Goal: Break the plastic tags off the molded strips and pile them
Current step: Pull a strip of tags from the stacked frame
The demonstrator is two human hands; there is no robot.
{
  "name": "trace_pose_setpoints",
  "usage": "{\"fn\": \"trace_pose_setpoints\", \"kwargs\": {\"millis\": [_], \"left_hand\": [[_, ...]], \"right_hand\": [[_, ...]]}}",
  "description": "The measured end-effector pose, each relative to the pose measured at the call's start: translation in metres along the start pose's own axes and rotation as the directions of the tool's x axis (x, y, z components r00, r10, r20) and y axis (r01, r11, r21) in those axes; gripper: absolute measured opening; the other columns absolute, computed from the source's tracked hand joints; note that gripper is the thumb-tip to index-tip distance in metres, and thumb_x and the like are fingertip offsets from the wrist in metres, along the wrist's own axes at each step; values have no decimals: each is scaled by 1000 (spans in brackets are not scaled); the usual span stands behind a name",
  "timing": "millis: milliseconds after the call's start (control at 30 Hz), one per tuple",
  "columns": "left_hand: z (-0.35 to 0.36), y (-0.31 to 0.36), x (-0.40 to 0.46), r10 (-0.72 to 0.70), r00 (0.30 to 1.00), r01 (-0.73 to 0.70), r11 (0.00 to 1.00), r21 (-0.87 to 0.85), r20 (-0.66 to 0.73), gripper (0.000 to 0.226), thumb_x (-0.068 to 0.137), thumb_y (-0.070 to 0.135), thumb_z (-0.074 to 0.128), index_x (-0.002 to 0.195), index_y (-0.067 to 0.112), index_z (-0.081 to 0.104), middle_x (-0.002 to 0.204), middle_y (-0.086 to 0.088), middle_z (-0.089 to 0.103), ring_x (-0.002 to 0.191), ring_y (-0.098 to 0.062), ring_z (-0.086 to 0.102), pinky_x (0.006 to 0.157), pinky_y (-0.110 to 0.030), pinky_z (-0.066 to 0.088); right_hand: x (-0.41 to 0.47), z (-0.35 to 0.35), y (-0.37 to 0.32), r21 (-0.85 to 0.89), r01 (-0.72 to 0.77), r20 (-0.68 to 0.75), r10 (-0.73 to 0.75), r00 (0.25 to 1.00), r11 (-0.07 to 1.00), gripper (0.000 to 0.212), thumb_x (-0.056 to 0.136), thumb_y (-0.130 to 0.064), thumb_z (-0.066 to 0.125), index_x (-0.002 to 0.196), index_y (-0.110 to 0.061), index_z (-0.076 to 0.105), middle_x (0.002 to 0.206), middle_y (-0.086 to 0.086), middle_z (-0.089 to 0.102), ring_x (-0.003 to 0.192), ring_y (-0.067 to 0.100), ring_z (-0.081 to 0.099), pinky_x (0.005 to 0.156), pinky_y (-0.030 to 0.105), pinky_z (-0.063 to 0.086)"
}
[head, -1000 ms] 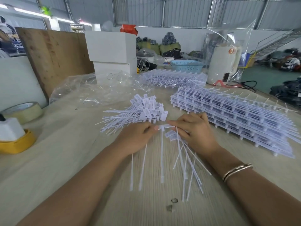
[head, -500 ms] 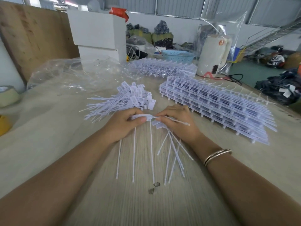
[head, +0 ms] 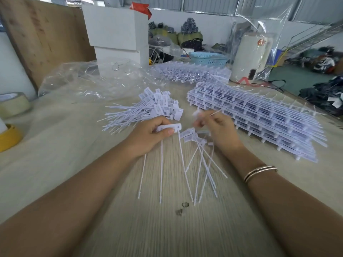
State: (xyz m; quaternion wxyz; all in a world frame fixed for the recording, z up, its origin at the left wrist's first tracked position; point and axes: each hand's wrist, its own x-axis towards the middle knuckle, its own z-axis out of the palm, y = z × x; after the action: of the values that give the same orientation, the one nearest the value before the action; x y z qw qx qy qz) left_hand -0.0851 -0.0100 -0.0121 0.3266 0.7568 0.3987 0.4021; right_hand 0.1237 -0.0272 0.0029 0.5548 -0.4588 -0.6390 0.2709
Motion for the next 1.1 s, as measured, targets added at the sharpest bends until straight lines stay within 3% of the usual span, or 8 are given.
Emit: {"fn": "trace_pose_setpoints", "kwargs": {"millis": [100, 233, 333, 500, 633, 833, 967, 1100], "left_hand": [[-4, -3, -2, -12, 997, 2, 992, -125, -81, 13, 92, 23, 57, 80, 21, 62, 78, 13, 61, 78, -4, 52, 72, -18, 36], [-3, -5, 0, -45, 995, 32, 988, -149, -87, 13, 91, 24, 54, 82, 20, 63, 80, 11, 62, 82, -6, 53, 78, -22, 36], [0, -5, 2, -92, 993, 78, 981, -179, -73, 16, 86, 14, 53, 88, 25, 65, 88, 6, 66, 94, -15, 57, 84, -30, 38], [0, -7, 3, -100, 994, 96, 992, -76, -47, 27, 86, 6, 56, 88, 32, 62, 102, 9, 66, 98, -7, 59, 85, -24, 41], [1, -5, 1, -2, 999, 4, 999, 38, -41, 22, 86, 8, 62, 92, 29, 64, 99, 9, 64, 89, 2, 57, 74, -4, 39], [1, -3, 0, 50, 998, -47, 995, 83, -24, 24, 88, 10, 62, 100, 30, 59, 99, 8, 62, 86, 11, 52, 77, -3, 36], [3, -1, 0, 75, 997, -73, 996, 50, -33, 24, 87, 7, 61, 102, 26, 59, 99, 10, 61, 88, 12, 52, 76, -2, 35], [2, 0, 1, 52, 997, -51, 999, 6, -58, 28, 87, 2, 60, 99, 27, 60, 95, 12, 60, 83, 12, 52, 76, -2, 36]], "right_hand": [[5, -21, 9, -8, -19, -144, 18, 989, 1000, 24, 96, -17, 50, 74, -17, 58, 64, -6, 55, 64, 8, 49, 68, 21, 42], [5, -18, 17, -237, 82, 127, -53, 991, 968, 18, 100, -14, 41, 104, -22, 56, 90, -18, 52, 82, -8, 48, 80, 16, 34], [5, -13, 18, -349, 210, 284, -111, 952, 913, 29, 94, 0, 48, 115, -16, 62, 95, -6, 50, 92, -4, 47, 86, 14, 34], [5, -12, 19, -188, 82, 326, -17, 945, 979, 39, 85, 17, 48, 119, -1, 54, 92, 15, 46, 83, 17, 48, 78, 22, 37], [6, -15, 18, -162, 8, 289, 39, 957, 987, 60, 73, 28, 34, 111, -10, 61, 93, 12, 52, 85, 9, 49, 74, 13, 39], [-2, -4, 7, -375, 388, 262, -305, 915, 842, 47, 73, 2, 44, 113, -12, 65, 97, 5, 57, 90, 14, 53, 82, 32, 42], [-4, 9, 8, -605, 525, 412, -329, 850, 599, 43, 82, -22, 63, 125, -26, 59, 98, -2, 65, 90, 20, 57, 80, 38, 33], [-5, 9, 7, -594, 530, 416, -333, 846, 606, 46, 81, -27, 71, 124, -34, 56, 87, -7, 68, 82, 16, 58, 75, 34, 29]]}}
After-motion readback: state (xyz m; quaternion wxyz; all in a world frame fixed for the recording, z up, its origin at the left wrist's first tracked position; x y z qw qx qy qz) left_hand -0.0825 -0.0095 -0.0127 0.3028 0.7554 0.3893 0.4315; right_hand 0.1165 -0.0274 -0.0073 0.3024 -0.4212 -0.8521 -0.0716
